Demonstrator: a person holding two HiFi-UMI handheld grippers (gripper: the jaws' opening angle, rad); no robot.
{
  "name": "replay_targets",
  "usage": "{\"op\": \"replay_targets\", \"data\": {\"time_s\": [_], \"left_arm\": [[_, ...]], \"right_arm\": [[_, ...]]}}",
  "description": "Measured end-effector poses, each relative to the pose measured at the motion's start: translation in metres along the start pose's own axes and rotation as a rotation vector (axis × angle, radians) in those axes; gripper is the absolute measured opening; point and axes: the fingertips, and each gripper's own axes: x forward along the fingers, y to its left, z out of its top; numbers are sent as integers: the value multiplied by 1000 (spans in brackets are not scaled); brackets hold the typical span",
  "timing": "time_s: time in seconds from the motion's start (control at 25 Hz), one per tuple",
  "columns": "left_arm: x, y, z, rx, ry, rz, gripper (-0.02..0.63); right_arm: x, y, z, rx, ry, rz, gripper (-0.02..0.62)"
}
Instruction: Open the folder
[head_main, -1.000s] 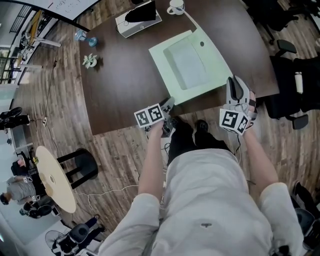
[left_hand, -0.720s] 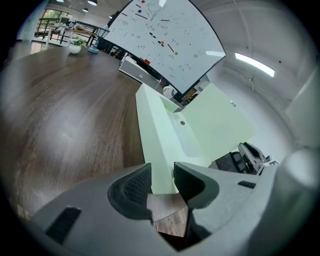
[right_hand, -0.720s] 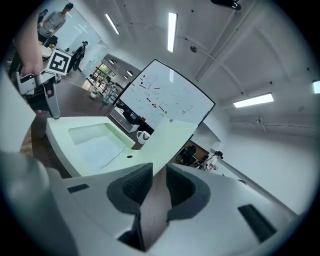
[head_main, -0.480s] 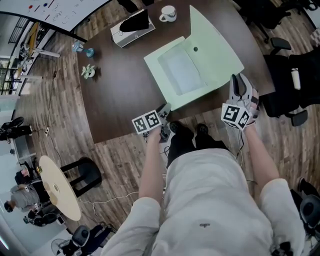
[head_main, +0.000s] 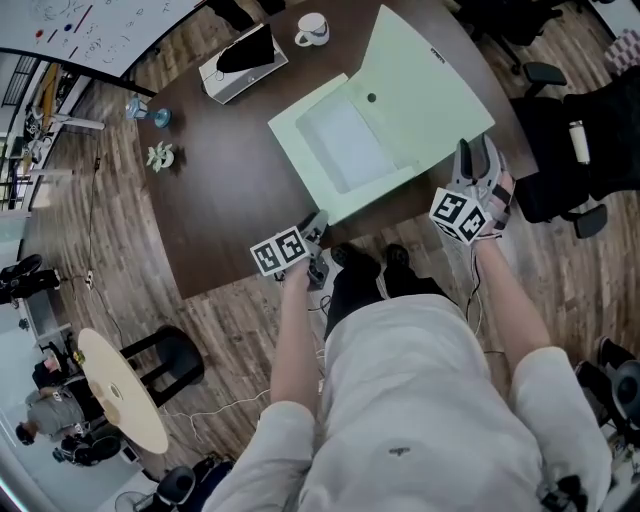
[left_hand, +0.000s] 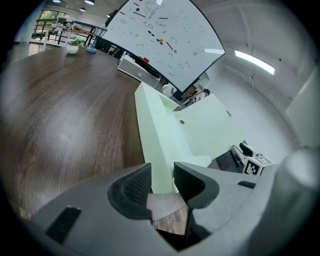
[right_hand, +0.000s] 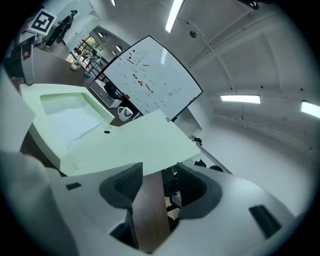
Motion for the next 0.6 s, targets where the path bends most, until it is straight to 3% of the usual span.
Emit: {"op": "replay_targets", "data": {"time_s": [0.32,0.6], "left_arm": [[0,-2,-1,9,22,-4,141],[0,-2,-1,3,22,-10,141]], "right_arm": [[14,-3,-20,-38,69,-29,230],[31,1,-37,-38,114,29,200]]}}
